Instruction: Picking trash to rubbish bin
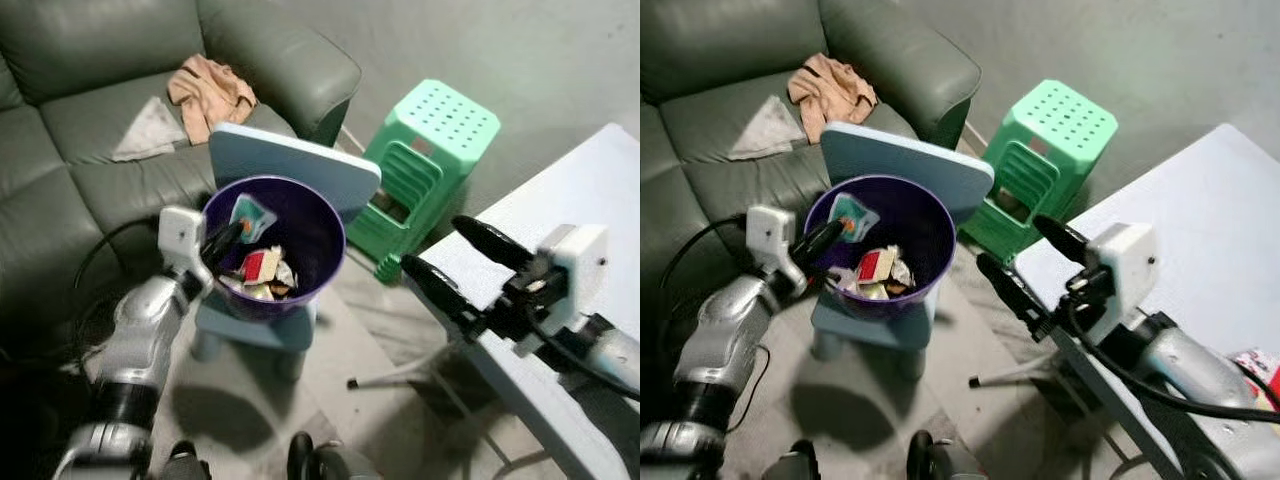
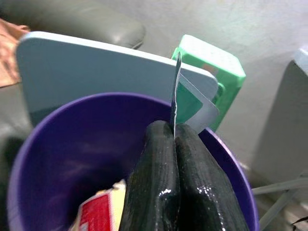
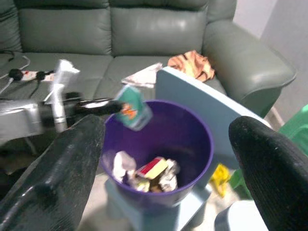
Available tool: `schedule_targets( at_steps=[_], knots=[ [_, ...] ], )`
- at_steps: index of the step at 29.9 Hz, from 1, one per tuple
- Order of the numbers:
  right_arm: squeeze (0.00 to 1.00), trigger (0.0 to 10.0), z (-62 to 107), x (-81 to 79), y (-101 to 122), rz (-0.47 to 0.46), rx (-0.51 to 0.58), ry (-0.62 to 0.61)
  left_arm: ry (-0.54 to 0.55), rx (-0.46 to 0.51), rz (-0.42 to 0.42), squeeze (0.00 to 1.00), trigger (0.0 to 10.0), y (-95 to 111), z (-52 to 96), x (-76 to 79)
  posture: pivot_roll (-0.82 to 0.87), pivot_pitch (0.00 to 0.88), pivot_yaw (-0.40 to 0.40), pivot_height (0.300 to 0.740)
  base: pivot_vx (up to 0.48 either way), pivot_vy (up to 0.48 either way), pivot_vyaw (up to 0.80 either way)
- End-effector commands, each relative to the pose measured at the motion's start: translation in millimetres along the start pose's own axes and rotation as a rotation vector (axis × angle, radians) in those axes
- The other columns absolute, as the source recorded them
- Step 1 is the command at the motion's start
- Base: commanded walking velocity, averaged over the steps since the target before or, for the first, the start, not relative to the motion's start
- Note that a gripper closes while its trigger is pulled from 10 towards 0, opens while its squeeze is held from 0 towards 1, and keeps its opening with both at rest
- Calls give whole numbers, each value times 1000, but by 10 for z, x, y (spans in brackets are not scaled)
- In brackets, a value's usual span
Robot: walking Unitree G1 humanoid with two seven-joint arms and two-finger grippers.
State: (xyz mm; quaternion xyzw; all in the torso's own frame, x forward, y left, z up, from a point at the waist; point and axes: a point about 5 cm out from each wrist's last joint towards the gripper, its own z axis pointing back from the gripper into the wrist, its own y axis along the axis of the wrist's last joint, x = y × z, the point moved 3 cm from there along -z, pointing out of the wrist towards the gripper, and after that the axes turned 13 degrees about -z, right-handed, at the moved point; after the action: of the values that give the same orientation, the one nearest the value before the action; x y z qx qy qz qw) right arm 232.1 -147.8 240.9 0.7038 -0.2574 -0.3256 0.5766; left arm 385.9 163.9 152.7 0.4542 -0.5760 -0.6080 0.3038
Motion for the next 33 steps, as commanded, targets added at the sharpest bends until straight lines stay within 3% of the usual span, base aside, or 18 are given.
schedule_targets(
  at_steps=[1, 5, 6, 7, 8, 21, 27, 33],
  knots=[
    [0, 10000, 62, -23, 60, -1, -1, -15, -32, -30, 7, 0, 10000, -98, -33, 76, -286, 396, -256, 740, 0, 0, 0],
    [0, 10000, 86, -65, 117, -16, 8, -20, -44, -24, 35, 0, 10000, -57, -131, 73, -317, 416, -258, 740, 0, 0, 0],
    [0, 10000, 97, -88, 132, -26, 5, -25, -55, -20, 45, 341, 10000, -47, -175, 80, -328, 420, -256, 740, 0, 0, 0],
    [0, 10000, 97, -88, 132, -26, 5, -25, -55, -20, 45, 341, 10000, -47, -175, 80, -328, 420, -256, 740, 0, 0, 0],
    [0, 10000, 116, -106, 147, -35, 0, -32, -61, -22, 62, 1000, 10000, -51, -210, 92, -332, 422, -253, 740, 0, 0, 0],
    [0, 10000, 175, -166, 178, -61, -24, -41, -116, 8, 71, 1000, 10000, 18, -298, 139, -341, 418, -234, 740, 0, 0, 0],
    [0, 10000, 240, -219, 81, -44, -134, -10, -113, 20, 71, 1000, 10000, 62, -322, 112, -350, 429, -244, 740, 0, 0, 0],
    [0, 10000, 267, -275, 48, -53, -170, 14, -111, 29, 71, 1000, 10000, 88, -337, 104, -355, 441, -254, 740, 0, 0, 0]
  ],
)
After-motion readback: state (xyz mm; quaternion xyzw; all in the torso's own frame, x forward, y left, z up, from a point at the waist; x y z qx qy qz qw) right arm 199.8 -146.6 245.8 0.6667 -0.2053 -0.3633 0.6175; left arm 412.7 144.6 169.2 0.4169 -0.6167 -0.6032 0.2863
